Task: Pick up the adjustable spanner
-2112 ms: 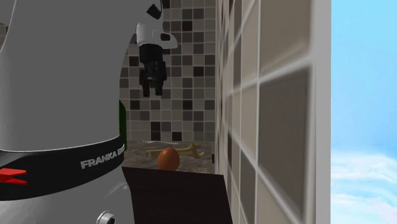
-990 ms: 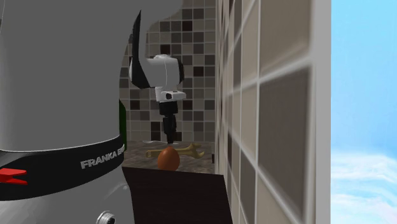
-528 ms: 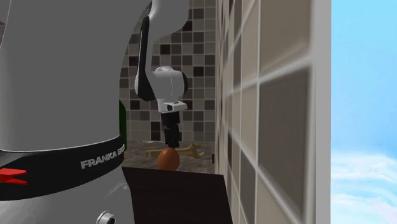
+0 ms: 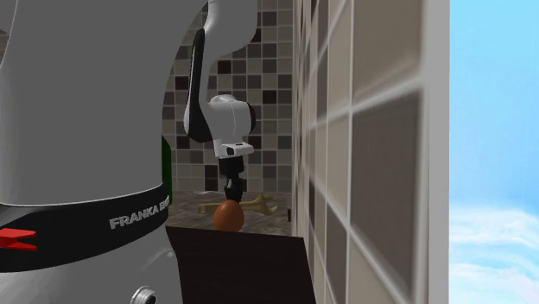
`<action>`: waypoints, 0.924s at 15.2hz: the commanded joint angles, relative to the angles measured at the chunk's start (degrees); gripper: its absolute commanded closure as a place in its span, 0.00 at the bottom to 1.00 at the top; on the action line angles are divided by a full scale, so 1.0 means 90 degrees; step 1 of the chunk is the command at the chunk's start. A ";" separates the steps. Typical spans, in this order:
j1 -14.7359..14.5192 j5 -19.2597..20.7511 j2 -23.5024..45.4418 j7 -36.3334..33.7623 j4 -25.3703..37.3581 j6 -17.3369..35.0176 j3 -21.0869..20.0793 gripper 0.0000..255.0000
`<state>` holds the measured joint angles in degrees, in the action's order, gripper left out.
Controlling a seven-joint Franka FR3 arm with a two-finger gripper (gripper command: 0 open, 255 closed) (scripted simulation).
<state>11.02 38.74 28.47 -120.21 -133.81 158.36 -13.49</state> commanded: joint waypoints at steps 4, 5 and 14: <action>-0.0001 0.0001 0.0001 -0.0001 0.0001 0.0001 0.0001 1.00; 0.0003 -0.0005 -0.0020 -0.0001 -0.0020 0.0000 -0.0006 1.00; 0.0438 -0.0738 -0.0837 0.0621 -0.0295 -0.0508 -0.0582 1.00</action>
<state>14.47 33.00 21.83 -115.40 -136.20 154.37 -18.11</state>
